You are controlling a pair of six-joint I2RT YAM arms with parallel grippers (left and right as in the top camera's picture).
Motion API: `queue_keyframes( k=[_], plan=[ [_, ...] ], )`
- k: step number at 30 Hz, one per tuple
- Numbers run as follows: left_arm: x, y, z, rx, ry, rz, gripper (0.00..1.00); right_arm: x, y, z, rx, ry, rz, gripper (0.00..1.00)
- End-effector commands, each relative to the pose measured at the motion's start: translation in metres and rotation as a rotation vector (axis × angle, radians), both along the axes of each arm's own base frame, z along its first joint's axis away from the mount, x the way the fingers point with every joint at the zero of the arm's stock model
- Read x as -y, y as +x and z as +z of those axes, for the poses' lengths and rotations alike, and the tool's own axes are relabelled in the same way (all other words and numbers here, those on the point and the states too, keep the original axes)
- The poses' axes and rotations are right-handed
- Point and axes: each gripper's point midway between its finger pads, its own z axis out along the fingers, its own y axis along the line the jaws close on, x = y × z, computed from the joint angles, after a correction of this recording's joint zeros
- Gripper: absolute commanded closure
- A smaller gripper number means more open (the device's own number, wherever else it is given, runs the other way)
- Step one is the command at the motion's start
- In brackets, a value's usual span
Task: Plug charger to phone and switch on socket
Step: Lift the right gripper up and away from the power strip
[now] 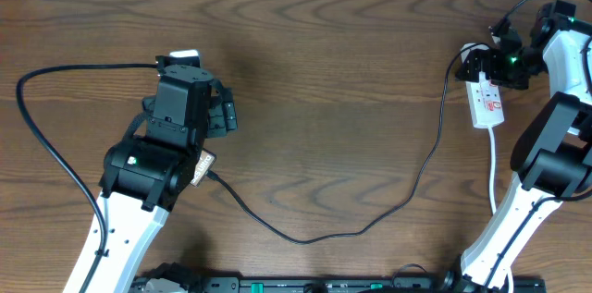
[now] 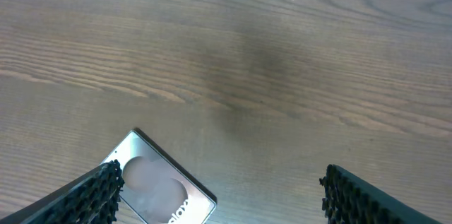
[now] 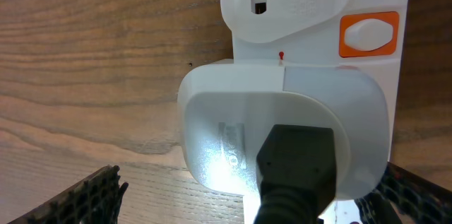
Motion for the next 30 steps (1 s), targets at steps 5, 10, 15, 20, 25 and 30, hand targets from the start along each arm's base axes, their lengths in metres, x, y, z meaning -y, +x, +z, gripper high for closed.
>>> queue_keyframes(
  k=[5,10,15,20,25,30],
  plan=[
    [-0.002,0.000,0.002,0.004,0.017,0.001,0.11,-0.076,-0.019,-0.032,-0.123,0.255,0.050,0.01],
    [-0.002,-0.001,0.002,0.001,0.018,0.002,0.11,-0.053,-0.025,-0.037,-0.177,0.165,-0.015,0.01],
    [-0.002,-0.001,0.001,-0.002,0.019,0.001,0.11,-0.021,-0.031,-0.021,-0.212,0.081,-0.064,0.01],
    [-0.002,-0.001,0.001,-0.002,0.019,0.001,0.11,0.009,-0.028,0.023,-0.199,0.042,-0.145,0.01],
    [-0.002,-0.001,0.001,-0.003,0.020,0.001,0.11,0.031,-0.029,0.079,-0.154,-0.033,-0.224,0.01],
    [-0.002,-0.001,0.001,-0.003,0.020,0.001,0.11,0.041,-0.038,0.130,-0.097,-0.133,-0.268,0.01]
  ],
)
